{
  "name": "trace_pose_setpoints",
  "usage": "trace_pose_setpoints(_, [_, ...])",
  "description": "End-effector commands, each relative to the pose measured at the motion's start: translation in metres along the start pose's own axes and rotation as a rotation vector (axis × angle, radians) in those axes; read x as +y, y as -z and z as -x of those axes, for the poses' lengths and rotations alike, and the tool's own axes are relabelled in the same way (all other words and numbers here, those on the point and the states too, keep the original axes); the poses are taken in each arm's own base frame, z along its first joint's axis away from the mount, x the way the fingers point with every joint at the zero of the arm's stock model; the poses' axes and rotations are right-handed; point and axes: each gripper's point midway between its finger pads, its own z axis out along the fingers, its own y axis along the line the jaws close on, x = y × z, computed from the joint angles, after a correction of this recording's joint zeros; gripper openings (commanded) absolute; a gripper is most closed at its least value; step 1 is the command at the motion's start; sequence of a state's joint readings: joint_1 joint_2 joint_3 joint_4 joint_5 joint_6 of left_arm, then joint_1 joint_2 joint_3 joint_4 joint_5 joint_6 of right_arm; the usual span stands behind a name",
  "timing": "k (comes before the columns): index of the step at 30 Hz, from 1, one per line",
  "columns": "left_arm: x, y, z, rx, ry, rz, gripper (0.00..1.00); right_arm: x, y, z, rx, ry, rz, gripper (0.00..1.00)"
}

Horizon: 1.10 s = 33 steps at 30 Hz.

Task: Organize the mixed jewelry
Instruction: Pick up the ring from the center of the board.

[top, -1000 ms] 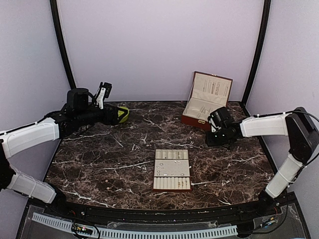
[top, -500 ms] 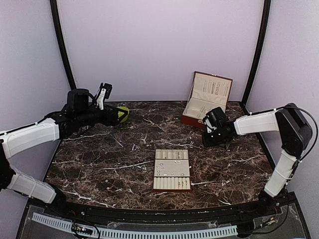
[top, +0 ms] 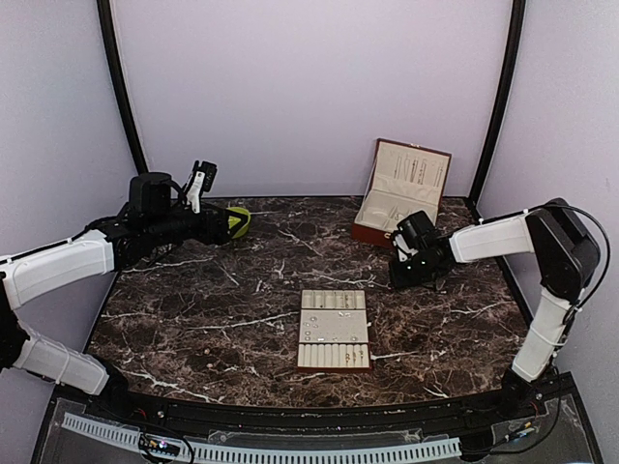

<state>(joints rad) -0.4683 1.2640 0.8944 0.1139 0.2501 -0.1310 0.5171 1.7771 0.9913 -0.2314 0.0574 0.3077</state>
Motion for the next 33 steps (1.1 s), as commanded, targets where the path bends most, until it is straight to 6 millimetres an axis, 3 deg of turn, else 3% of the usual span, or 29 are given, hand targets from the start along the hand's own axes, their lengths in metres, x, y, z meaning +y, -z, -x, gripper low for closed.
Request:
trace_pose_setpoints(1, [-0.001,0.006,0.003,-0.019,-0.005,-0.007,0.83,0.004,-0.005,0.006,-0.013,0.005,0.021,0.16])
trace_pose_setpoints(14, [-0.001,0.006,0.004,-0.020,-0.007,-0.006,0.83,0.008,-0.016,-0.013,0.039,0.048,-0.019,0.10])
trace_pose_setpoints(20, [0.000,0.008,0.005,-0.025,-0.012,0.003,0.83,0.011,-0.015,-0.014,0.038,0.018,-0.002,0.01])
trace_pose_setpoints(33, [-0.004,0.015,0.018,-0.093,0.016,-0.003,0.80,0.028,0.028,0.021,-0.140,-0.059,0.100,0.00])
